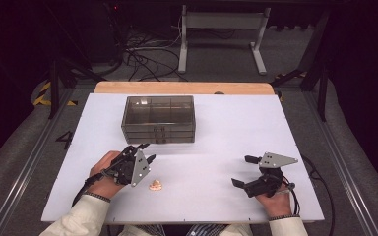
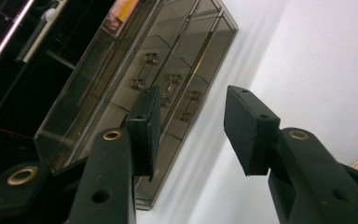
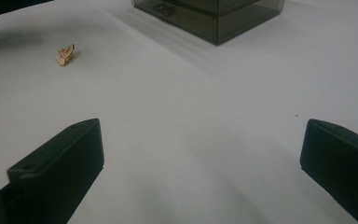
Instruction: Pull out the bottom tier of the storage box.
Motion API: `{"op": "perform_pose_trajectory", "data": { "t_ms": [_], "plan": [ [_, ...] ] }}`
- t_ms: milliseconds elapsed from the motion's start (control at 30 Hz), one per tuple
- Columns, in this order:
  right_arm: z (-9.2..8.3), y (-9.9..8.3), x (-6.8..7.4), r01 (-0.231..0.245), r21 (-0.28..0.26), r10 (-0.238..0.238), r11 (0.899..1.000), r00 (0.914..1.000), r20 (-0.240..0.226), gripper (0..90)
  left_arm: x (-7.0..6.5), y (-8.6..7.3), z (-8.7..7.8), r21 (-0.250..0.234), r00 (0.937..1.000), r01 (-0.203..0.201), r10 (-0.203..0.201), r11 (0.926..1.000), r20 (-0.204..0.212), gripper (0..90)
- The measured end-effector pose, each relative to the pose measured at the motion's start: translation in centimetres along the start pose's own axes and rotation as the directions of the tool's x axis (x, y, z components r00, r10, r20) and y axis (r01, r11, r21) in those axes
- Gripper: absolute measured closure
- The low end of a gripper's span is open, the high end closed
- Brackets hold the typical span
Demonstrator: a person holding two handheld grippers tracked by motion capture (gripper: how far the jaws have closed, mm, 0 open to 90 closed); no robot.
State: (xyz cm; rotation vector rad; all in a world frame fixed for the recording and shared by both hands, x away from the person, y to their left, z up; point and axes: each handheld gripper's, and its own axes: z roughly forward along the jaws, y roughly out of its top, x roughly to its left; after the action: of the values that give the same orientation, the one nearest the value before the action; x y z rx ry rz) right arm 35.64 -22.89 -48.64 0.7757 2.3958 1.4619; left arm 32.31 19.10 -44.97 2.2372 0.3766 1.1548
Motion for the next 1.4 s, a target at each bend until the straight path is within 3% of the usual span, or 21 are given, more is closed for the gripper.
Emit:
{"op": "perform_pose_trajectory", "data": {
  "t_ms": [267,400,767,867,967,1133,1167,1400],
  "plan": [
    [0.0,0.0,0.0,0.001,0.000,-0.001,1.000,1.0000,-0.001,0.1,-0.7,-0.3,0.1,-0.060,0.9952,-0.053,0.047,0.9968,-0.086,55.9],
    [0.0,0.0,0.0,0.000,0.000,0.000,1.000,1.0000,-0.001,0.1,-1.2,-0.4,0.3,-0.054,0.9854,-0.102,0.093,0.9934,-0.143,55.4],
    [0.0,0.0,0.0,0.003,0.002,-0.003,1.000,1.0000,0.000,0.1,-1.3,-0.5,0.4,-0.047,0.9778,-0.132,0.123,0.9901,-0.170,55.5],
    [0.0,0.0,0.0,0.002,0.003,-0.002,1.000,1.0000,0.001,0.1,-1.4,-0.4,0.5,-0.037,0.9749,-0.144,0.135,0.9889,-0.177,55.4],
    [0.0,0.0,0.0,0.001,0.002,-0.001,1.000,1.0000,0.001,0.1,-1.7,-0.2,0.7,0.001,0.9664,-0.168,0.165,0.9858,-0.197,55.4],
    [0.0,0.0,0.0,-0.002,-0.002,0.002,1.000,1.0000,-0.001,0.0,-2.1,-0.1,1.1,0.031,0.9658,-0.160,0.163,0.9867,-0.202,56.8],
    [0.0,0.0,0.0,-0.002,-0.001,0.002,1.000,1.0000,-0.001,0.1,-2.2,0.0,1.4,0.050,0.9605,-0.167,0.174,0.9847,-0.217,57.6],
    [0.0,0.0,0.0,0.002,0.002,-0.002,1.000,1.0000,0.001,0.1,-2.5,0.2,1.9,0.111,0.9545,-0.182,0.202,0.9771,-0.219,58.8]
  ]
}}
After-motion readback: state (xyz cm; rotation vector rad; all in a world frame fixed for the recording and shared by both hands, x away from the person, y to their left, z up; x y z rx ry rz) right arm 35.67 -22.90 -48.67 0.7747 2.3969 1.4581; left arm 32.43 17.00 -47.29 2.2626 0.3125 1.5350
